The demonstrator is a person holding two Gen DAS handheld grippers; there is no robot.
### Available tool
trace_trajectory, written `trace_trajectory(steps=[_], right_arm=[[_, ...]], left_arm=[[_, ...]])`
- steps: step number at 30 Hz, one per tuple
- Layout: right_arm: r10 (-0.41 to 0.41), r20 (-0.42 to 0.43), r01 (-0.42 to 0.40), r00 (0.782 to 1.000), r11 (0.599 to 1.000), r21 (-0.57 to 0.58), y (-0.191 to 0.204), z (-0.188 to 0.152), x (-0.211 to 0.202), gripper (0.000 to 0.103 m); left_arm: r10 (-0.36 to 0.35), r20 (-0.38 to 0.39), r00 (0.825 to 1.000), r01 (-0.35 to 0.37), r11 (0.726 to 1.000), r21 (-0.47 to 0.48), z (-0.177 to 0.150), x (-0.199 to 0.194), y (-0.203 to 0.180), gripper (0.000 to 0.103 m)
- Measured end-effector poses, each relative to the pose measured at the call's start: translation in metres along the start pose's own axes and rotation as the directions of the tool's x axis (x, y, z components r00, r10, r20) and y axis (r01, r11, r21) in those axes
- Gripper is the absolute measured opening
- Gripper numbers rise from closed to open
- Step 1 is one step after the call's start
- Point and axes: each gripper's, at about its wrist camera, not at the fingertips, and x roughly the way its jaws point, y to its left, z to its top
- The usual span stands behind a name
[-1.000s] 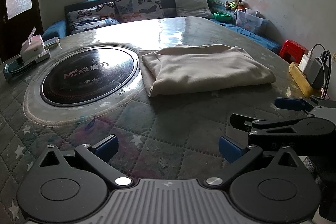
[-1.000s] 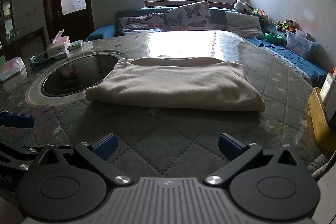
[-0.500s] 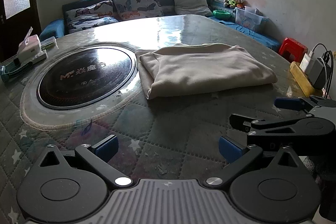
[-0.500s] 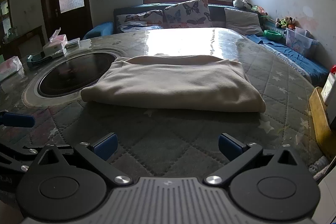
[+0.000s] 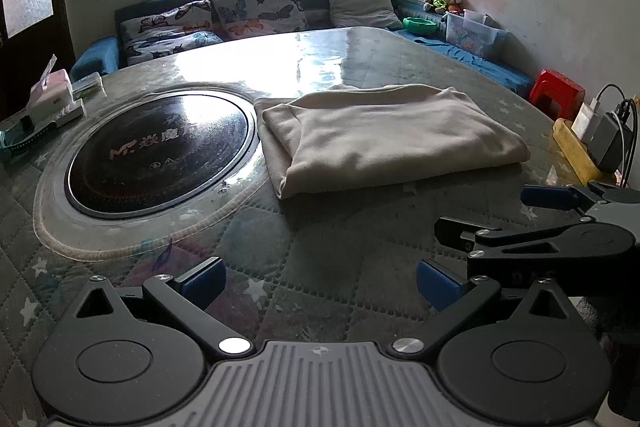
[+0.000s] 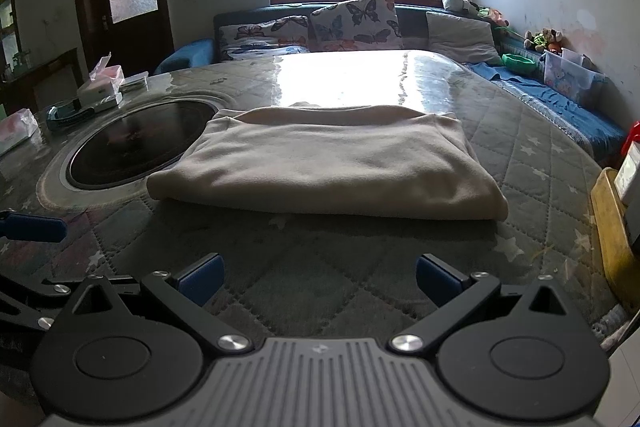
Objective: Fold clothes
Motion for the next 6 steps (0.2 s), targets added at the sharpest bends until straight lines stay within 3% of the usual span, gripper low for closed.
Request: trace_trajectory(steps=[6], right_arm=[[0.001,-0.007,-0.001,1.0,1.0,0.003,-0.001,0.0027,0.0031,0.103]], left_arm=[[0.001,-0.007,1.0,-0.001,1.0,-0.001,0.0031,0.0029,0.0011,0.103]])
